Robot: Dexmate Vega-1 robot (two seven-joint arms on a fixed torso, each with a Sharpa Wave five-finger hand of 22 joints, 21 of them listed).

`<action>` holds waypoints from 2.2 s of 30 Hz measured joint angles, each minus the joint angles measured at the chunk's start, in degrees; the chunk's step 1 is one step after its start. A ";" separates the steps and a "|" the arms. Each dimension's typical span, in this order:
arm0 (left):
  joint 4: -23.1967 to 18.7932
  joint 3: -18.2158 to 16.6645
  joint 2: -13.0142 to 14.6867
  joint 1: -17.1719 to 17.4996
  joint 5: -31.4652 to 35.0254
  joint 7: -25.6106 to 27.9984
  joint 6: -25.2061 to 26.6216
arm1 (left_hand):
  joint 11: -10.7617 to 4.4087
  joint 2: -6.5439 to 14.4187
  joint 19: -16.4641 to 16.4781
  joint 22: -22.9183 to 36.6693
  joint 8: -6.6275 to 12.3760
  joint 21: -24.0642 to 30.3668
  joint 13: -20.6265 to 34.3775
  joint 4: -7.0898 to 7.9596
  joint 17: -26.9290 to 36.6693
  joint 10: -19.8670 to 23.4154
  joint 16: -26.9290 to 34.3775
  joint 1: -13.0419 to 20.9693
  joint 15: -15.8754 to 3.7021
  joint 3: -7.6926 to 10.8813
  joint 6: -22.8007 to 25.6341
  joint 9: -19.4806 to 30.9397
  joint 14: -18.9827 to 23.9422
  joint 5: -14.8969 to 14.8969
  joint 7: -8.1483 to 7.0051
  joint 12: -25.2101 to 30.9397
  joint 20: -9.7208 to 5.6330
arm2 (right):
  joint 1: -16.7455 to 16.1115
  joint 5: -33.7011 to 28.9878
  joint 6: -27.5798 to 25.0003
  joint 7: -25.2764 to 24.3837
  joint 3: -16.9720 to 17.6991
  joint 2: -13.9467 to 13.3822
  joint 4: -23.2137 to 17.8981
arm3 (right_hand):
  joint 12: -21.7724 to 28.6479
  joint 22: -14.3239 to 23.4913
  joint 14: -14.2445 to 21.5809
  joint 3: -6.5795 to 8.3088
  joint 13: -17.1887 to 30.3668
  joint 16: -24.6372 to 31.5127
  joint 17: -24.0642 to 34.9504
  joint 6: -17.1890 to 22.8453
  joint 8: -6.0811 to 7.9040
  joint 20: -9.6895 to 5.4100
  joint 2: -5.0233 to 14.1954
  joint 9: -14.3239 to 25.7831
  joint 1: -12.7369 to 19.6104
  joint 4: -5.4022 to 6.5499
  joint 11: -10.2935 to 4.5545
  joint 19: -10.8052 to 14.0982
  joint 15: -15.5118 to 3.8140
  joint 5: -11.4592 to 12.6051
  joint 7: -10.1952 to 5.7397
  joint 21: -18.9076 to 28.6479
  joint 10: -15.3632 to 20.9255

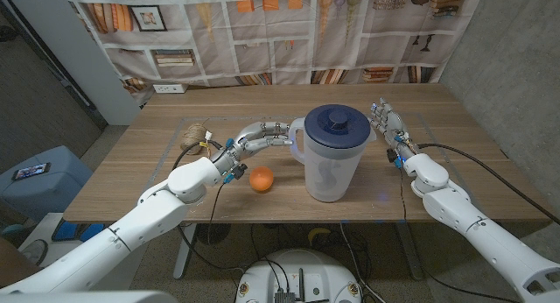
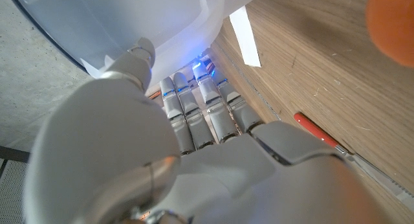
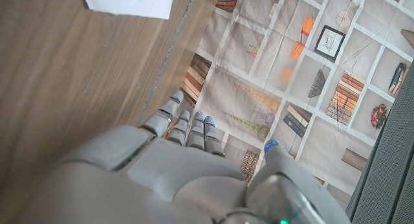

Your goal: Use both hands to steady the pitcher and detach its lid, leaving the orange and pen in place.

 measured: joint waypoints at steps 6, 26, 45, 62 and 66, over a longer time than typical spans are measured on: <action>0.07 -0.25 0.56 -0.31 -0.68 -0.68 0.44 | 0.04 1.01 0.61 0.00 0.00 0.00 0.00 0.00 -0.18 1.90 0.00 -0.28 -0.49 0.00 2.24 0.00 1.71 0.00 0.17 -0.01 0.00 | -0.39 -0.24 -0.24 -0.60 0.08 -0.07 -0.72 | 0.00 0.00 0.00 0.07 0.00 0.00 0.00 0.00 0.00 0.00 0.00 0.00 0.00 -0.07 0.00 0.00 0.00 0.00 0.00 0.00 0.00; 1.05 -0.22 0.95 -1.88 -1.88 -2.84 0.77 | 0.21 5.09 2.85 -0.01 -1.38 0.00 -0.18 -0.62 -0.40 10.26 -2.18 1.09 -2.42 2.90 10.85 -0.16 8.35 -0.32 -2.05 -0.28 -0.21 | -1.14 -0.99 -1.06 -2.38 0.30 -0.22 -2.07 | 0.00 0.00 0.00 0.38 0.00 0.00 0.16 0.00 0.00 -0.01 0.00 0.00 0.00 -0.39 0.00 -0.01 0.00 -0.45 0.00 0.00 0.00; 1.35 0.33 0.12 -3.02 -1.55 -2.39 1.43 | 1.48 5.14 6.16 0.28 -2.14 0.51 0.20 -1.22 0.35 12.97 -1.82 1.04 -2.06 3.49 12.77 -0.07 11.71 -0.19 -2.58 -0.83 -0.59 | -1.23 -1.28 -1.65 -2.58 0.40 -0.75 -2.13 | 0.00 0.00 0.00 0.37 0.00 0.45 0.16 0.00 0.00 -0.01 0.00 0.00 0.00 -0.39 0.00 -0.01 0.00 -0.45 0.00 0.00 0.00; 2.95 0.87 -1.69 -4.44 -0.13 -1.55 -0.11 | 0.97 3.92 6.97 0.54 -1.84 0.65 0.48 -1.19 0.59 15.07 -1.15 2.26 -2.65 2.29 14.42 -0.04 13.49 -0.23 -2.55 -1.26 -0.84 | -0.90 -1.56 -2.32 -2.38 0.65 -1.71 -2.32 | 0.00 0.00 0.00 0.61 0.00 0.45 0.15 0.00 0.00 -0.01 0.00 0.00 0.00 -0.63 0.00 -0.01 0.00 -0.45 0.00 0.00 0.00; 3.10 0.89 -1.84 -4.77 0.26 -1.46 -0.33 | 0.73 3.75 7.05 0.54 -1.84 0.65 0.44 -1.12 0.59 15.30 -1.15 2.43 -2.88 2.05 14.71 -0.04 13.71 -0.28 -2.27 -1.26 -0.92 | -1.11 -1.76 -2.32 -2.40 0.84 -2.07 -2.82 | 0.00 0.00 0.00 0.61 0.00 0.45 0.15 0.00 0.00 -0.01 0.00 0.00 0.00 -0.63 0.00 -0.01 0.00 -0.89 0.00 0.00 0.00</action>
